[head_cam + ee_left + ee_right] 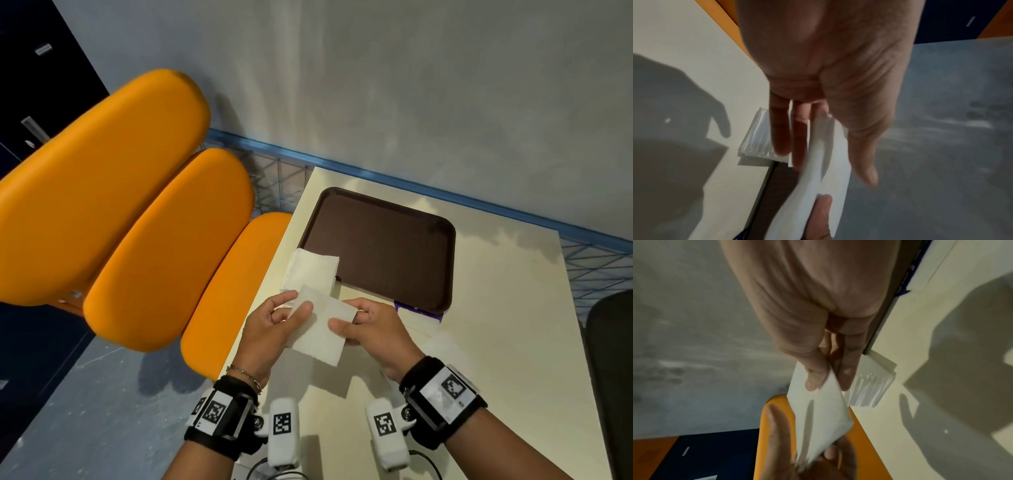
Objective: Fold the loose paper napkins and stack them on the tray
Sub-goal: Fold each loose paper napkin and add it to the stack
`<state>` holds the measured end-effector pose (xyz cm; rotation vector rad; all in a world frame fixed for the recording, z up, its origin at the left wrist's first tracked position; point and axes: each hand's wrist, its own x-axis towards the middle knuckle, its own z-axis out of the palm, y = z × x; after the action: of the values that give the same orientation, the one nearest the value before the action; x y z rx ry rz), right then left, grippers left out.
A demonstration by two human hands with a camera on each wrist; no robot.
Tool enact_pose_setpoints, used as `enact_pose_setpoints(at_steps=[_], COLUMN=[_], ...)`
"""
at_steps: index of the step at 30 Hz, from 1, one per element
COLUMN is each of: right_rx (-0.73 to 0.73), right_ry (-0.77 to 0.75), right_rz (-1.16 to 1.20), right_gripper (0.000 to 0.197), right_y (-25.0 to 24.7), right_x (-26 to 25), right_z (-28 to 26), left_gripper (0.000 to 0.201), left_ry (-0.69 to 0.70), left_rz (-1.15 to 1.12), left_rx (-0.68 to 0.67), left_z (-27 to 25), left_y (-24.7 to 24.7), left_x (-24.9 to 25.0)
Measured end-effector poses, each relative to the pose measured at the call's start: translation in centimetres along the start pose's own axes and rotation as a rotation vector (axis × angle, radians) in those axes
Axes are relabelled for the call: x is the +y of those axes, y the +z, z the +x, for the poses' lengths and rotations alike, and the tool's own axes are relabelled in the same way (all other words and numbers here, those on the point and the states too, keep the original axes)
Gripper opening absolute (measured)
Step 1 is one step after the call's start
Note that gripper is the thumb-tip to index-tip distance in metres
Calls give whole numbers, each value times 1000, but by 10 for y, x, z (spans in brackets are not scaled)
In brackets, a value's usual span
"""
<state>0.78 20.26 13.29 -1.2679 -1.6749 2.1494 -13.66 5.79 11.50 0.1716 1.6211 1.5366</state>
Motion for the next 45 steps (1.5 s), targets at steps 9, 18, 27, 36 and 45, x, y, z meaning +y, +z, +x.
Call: enact_pose_setpoints(at_steps=[9, 18, 27, 36, 45], right_rx=[-134, 73, 159, 264, 328], right_ry=[2, 82, 108, 81, 60], right_rz=[-154, 73, -44, -191, -248], right_gripper=[35, 18, 12, 16, 18], right_y=[8, 18, 15, 13, 10], right_x=[-3, -4, 10, 16, 24], right_z=[36, 73, 90, 111, 120], left_gripper=[13, 21, 9, 10, 22], left_ry=[-63, -158, -53, 25, 63], left_rz=[190, -14, 3, 311, 430], left_rx=[-75, -63, 355, 439, 480], left_z=[17, 46, 103, 132, 136], left_y=[-29, -30, -10, 1, 5], left_x=[-8, -5, -14, -21, -25])
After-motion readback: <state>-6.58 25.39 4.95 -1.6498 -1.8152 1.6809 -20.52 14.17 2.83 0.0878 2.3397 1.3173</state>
